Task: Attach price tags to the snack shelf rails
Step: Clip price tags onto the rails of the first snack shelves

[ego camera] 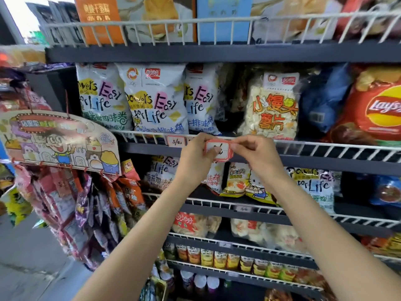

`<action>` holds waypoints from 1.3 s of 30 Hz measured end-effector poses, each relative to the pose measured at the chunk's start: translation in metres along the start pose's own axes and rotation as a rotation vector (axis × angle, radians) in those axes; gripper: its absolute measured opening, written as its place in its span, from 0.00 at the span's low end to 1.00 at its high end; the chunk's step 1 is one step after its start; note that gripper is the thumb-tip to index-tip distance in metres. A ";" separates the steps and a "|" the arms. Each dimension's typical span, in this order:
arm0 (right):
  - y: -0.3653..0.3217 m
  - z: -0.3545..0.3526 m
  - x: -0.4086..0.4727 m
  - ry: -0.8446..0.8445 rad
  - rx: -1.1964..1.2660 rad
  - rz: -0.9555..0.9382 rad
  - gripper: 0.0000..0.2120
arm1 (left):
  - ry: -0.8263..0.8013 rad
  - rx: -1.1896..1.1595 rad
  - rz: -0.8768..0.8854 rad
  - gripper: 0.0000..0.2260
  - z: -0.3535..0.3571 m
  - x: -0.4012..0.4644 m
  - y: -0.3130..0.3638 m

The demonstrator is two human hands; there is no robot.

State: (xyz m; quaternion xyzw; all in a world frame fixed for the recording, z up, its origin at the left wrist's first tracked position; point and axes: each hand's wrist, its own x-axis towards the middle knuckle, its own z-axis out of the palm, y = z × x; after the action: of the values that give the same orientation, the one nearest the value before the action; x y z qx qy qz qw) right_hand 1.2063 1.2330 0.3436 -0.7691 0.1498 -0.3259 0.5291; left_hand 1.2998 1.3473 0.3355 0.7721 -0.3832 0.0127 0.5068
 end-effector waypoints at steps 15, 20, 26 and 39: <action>0.037 -0.166 0.012 -0.080 -0.112 -0.218 0.08 | 0.209 0.106 -0.087 0.11 0.133 -0.014 0.080; 0.047 -0.181 0.015 0.020 -0.208 -0.269 0.04 | 0.148 0.092 -0.198 0.17 0.145 -0.018 0.083; 0.051 -0.178 0.021 0.006 -0.285 -0.286 0.01 | 0.044 0.069 -0.243 0.22 0.151 -0.011 0.085; 0.052 -0.169 0.022 0.052 -0.340 -0.351 0.03 | 0.004 -0.015 -0.272 0.24 0.152 -0.012 0.078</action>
State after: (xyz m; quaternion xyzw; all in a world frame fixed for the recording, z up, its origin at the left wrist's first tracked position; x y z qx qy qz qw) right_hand 1.1175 1.0790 0.3419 -0.8526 0.0803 -0.4027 0.3234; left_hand 1.1880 1.2187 0.3166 0.8131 -0.2741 -0.0577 0.5103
